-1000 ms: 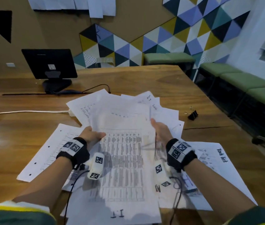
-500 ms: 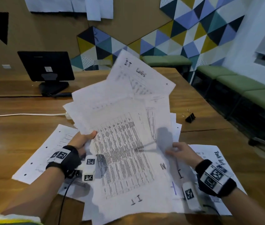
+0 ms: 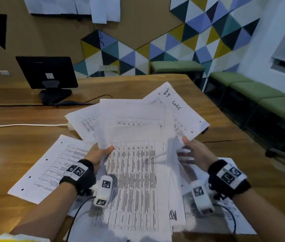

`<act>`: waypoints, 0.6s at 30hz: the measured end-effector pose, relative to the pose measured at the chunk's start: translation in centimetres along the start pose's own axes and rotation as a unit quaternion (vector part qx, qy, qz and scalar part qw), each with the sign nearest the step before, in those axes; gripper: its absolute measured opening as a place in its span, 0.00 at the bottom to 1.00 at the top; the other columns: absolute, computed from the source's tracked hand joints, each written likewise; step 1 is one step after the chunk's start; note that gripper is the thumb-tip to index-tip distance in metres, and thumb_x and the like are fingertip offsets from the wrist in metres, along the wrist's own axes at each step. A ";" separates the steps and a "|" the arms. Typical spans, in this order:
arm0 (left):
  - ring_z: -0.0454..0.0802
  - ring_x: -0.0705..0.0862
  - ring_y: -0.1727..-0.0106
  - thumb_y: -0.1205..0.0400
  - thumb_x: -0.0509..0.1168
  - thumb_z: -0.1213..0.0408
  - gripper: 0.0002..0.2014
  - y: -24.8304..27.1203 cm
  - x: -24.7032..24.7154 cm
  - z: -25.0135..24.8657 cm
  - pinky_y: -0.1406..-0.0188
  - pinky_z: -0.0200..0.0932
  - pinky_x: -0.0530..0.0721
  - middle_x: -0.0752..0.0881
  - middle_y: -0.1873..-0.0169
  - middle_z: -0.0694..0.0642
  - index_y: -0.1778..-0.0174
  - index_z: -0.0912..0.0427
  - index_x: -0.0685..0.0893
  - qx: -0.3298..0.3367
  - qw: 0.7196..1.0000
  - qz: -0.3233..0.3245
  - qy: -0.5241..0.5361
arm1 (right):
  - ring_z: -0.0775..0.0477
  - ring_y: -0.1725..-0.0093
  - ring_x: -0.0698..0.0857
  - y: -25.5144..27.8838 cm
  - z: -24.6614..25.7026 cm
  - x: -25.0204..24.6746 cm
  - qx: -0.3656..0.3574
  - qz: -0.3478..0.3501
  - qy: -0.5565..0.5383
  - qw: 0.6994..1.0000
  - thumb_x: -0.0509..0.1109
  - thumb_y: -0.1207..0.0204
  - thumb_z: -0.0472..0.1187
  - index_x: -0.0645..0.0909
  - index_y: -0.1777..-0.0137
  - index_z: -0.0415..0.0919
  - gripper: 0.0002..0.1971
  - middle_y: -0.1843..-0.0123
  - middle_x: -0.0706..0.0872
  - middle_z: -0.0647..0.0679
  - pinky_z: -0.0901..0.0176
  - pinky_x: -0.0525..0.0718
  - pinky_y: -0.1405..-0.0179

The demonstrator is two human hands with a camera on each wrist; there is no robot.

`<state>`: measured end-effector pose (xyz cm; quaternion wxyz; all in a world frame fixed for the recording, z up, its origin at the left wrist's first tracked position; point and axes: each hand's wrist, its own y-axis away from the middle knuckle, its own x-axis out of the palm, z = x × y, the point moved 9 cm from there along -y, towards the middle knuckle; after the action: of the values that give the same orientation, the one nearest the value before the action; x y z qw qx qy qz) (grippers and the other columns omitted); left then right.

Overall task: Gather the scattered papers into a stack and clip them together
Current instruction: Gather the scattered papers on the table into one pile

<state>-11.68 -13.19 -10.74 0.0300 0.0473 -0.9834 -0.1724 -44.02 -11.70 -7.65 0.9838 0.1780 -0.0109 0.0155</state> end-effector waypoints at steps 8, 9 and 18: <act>0.57 0.82 0.48 0.21 0.62 0.74 0.16 1.5 1.1 -1.6 0.45 0.48 0.79 0.84 0.46 0.64 0.37 0.73 0.76 0.048 0.991 -0.038 -0.116 | 0.32 0.43 0.80 -2.4 -0.8 -1.8 0.051 -0.075 0.033 0.995 0.62 0.21 0.32 0.71 0.30 0.27 0.19 0.35 0.79 0.32 0.47 0.81 0.59; 0.59 0.83 0.47 0.21 0.63 0.72 0.14 1.4 0.1 -2.0 0.46 0.49 0.79 0.84 0.47 0.65 0.40 0.73 0.79 0.061 0.982 -0.077 -0.159 | 0.32 0.40 0.79 -2.6 -0.9 -2.1 0.057 -0.074 0.046 0.995 0.62 0.21 0.30 0.70 0.29 0.29 0.20 0.32 0.78 0.32 0.45 0.82 0.56; 0.65 0.81 0.40 0.21 0.62 0.66 0.16 0.1 -5.1 -1.9 0.32 0.58 0.76 0.84 0.42 0.70 0.41 0.72 0.79 0.025 0.970 -0.167 -0.175 | 0.32 0.35 0.81 -2.7 -1.3 -1.6 0.128 0.013 0.331 0.935 0.67 0.23 0.39 0.76 0.36 0.31 0.18 0.34 0.82 0.34 0.35 0.78 0.34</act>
<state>-6.52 -13.22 -9.14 -0.1728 0.1808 -0.9555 -0.1563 -45.48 -13.87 -9.83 0.9004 0.2867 0.3154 0.0873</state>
